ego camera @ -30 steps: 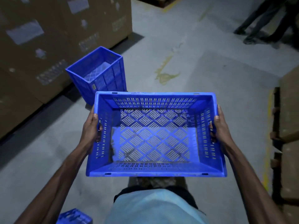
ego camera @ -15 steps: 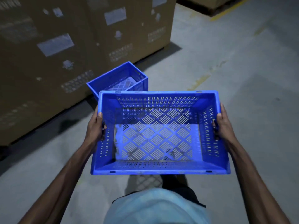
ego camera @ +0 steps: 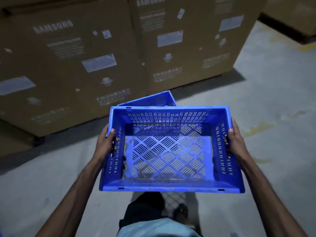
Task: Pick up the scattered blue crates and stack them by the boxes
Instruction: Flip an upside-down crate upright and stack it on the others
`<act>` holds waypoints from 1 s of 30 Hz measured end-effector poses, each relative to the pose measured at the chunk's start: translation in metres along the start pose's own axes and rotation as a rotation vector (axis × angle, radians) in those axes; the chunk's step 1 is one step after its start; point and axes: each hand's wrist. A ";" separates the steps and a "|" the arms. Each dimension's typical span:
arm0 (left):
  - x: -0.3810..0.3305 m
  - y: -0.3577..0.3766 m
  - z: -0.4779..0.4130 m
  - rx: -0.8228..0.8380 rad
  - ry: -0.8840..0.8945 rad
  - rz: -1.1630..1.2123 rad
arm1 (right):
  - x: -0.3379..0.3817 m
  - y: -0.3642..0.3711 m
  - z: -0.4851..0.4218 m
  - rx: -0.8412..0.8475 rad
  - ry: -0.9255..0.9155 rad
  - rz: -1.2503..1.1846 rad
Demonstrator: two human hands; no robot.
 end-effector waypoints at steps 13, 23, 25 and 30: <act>0.032 0.012 -0.216 -0.149 -0.138 0.031 | 0.113 0.153 -0.256 0.210 0.000 0.206; 0.067 0.023 -0.338 -0.218 -0.271 -0.019 | 0.125 0.262 -0.407 0.202 0.052 0.387; 0.076 0.026 -0.352 -0.237 -0.307 -0.028 | 0.127 0.279 -0.426 0.241 0.034 0.418; 0.097 0.030 -0.391 -0.222 -0.393 -0.029 | 0.133 0.314 -0.472 0.270 0.027 0.493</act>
Point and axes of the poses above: each hand's wrist, its own z-axis away from the middle knuckle, its own y-axis out of the palm, x = y × z, and after that the axes turned 11 degrees about y, right-handed
